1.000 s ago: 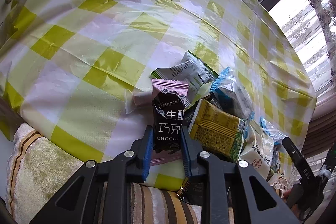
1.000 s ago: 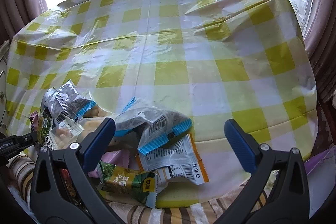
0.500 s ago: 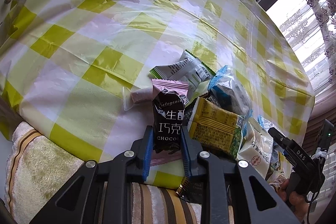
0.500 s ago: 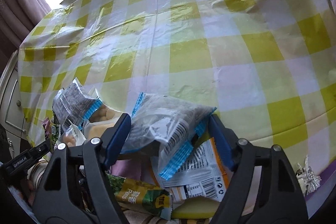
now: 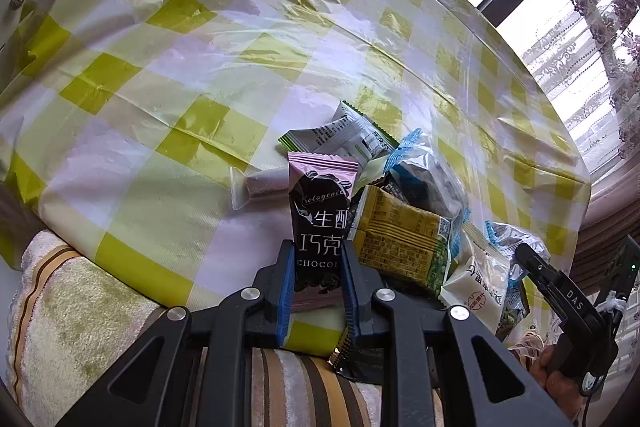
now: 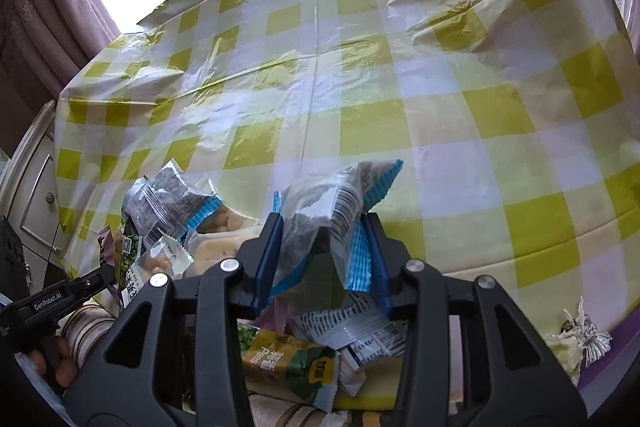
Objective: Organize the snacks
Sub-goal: 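Lift both held snacks and carry them toward the white box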
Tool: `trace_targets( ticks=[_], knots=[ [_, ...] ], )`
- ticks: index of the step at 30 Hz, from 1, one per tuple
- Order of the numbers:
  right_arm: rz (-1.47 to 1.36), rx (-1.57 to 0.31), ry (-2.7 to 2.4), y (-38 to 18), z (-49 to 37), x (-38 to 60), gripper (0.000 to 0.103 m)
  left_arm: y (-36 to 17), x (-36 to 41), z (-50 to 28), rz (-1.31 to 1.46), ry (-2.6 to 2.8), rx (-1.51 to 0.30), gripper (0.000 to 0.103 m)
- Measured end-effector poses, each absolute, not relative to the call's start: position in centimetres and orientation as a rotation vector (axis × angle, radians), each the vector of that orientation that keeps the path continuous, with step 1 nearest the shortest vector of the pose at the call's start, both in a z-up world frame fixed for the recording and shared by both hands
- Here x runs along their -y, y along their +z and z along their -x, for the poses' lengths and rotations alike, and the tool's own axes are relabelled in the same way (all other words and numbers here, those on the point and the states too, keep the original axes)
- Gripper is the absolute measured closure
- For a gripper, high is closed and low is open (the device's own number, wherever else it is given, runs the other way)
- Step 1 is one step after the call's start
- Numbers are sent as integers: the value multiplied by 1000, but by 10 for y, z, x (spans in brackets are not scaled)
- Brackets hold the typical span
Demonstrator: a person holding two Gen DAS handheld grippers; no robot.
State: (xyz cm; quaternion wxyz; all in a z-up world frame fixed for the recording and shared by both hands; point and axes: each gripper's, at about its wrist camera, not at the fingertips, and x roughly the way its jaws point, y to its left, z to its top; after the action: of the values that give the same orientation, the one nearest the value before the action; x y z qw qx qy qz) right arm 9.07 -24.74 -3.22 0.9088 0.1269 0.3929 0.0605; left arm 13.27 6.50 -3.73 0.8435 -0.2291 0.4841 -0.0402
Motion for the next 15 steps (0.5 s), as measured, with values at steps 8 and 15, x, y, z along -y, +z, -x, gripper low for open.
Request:
trace_targets(
  ticks=[8, 15],
  knots=[
    [-265, -706, 120, -15, -70, 251, 59, -23, -62, -122, 454, -96, -947, 81],
    [-290, -658, 92, -5, -45, 268, 59, 10, -46, -107, 389, -117, -850, 81]
  ],
)
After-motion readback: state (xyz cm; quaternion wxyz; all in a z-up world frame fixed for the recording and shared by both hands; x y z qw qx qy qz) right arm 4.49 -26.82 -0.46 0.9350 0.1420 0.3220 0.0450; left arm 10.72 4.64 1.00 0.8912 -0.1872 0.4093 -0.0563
